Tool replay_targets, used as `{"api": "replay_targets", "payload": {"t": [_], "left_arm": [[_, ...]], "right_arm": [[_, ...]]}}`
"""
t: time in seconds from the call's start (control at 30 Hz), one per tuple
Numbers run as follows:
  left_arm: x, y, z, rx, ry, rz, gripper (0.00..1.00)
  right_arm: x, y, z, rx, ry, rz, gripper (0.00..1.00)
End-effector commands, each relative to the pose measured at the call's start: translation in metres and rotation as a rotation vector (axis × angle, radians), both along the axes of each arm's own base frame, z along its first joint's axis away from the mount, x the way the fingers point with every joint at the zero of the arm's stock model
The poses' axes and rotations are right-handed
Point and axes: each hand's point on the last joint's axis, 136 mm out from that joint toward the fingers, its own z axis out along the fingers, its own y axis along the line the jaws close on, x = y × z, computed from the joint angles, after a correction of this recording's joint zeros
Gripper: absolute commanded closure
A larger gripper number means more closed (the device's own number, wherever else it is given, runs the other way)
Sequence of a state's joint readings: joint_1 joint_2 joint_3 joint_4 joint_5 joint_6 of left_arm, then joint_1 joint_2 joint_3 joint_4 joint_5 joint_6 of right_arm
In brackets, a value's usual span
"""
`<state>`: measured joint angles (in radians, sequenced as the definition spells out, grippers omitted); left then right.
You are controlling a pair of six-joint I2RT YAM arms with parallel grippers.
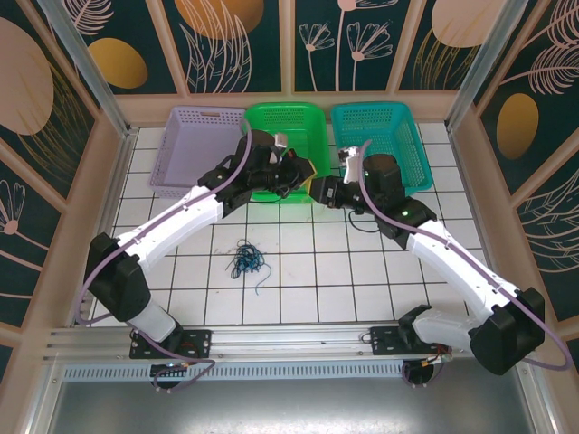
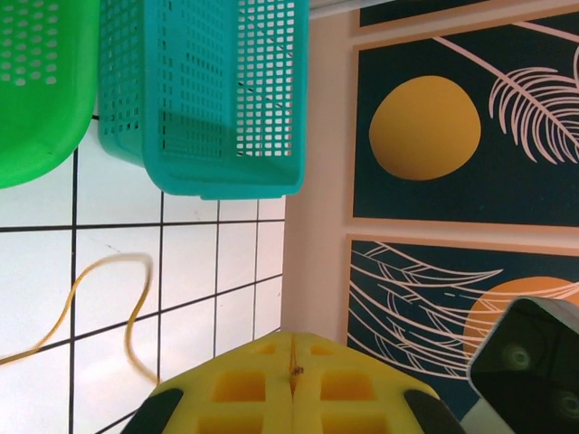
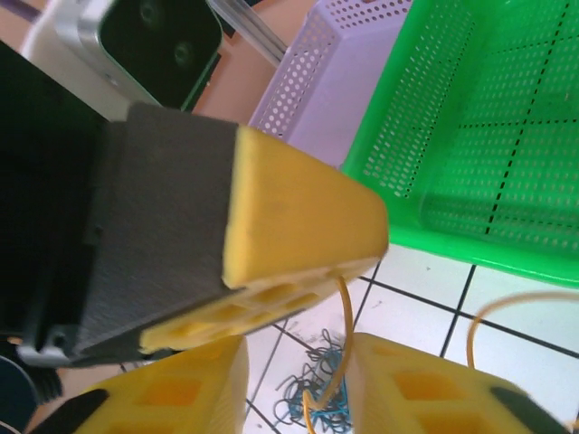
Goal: Untangle the cables
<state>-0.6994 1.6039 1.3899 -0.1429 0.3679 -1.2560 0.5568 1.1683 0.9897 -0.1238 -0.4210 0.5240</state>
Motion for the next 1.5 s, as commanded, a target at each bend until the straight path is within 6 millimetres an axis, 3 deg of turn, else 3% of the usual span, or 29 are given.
{"api": "replay_targets", "payload": {"t": [0.0, 0.13, 0.23, 0.33, 0.5, 0.67, 0.87, 0.97, 1.13, 1.3, 1.47], "left_arm": [[0.000, -0.007, 0.012, -0.022, -0.024, -0.038, 1.00], [0.000, -0.008, 0.023, -0.042, -0.047, -0.043, 1.00], [0.002, -0.006, 0.030, -0.034, -0.067, -0.029, 0.97], [0.009, 0.010, 0.036, 0.019, -0.101, 0.052, 0.59], [0.014, 0.043, 0.053, 0.058, -0.183, 0.197, 0.24], [0.012, 0.064, 0.061, 0.087, -0.252, 0.260, 0.23], [0.003, 0.068, 0.030, 0.141, -0.220, 0.228, 0.30], [-0.001, 0.085, 0.013, 0.236, -0.220, 0.256, 0.31], [-0.004, 0.103, 0.010, 0.350, -0.286, 0.260, 0.35], [-0.012, 0.075, 0.027, 0.302, -0.450, 0.080, 0.48], [-0.020, 0.051, 0.029, 0.244, -0.600, -0.066, 0.47]], "right_arm": [[0.005, 0.004, 0.008, 0.036, -0.029, 0.002, 0.77], [0.010, 0.002, 0.004, 0.025, -0.020, -0.021, 1.00], [0.011, -0.002, 0.010, 0.035, -0.027, -0.048, 1.00], [0.010, -0.004, 0.016, 0.052, -0.024, -0.067, 1.00], [0.020, -0.022, 0.023, 0.052, -0.008, -0.148, 1.00], [0.030, -0.043, 0.038, 0.043, -0.020, -0.254, 1.00], [0.048, -0.074, 0.072, 0.029, -0.055, -0.402, 1.00], [0.058, -0.082, 0.084, 0.021, -0.065, -0.443, 1.00], [0.068, -0.083, 0.092, 0.020, -0.059, -0.473, 1.00], [0.077, -0.079, 0.094, 0.047, -0.020, -0.486, 1.00], [0.084, -0.074, 0.103, 0.110, 0.052, -0.505, 1.00]]}}
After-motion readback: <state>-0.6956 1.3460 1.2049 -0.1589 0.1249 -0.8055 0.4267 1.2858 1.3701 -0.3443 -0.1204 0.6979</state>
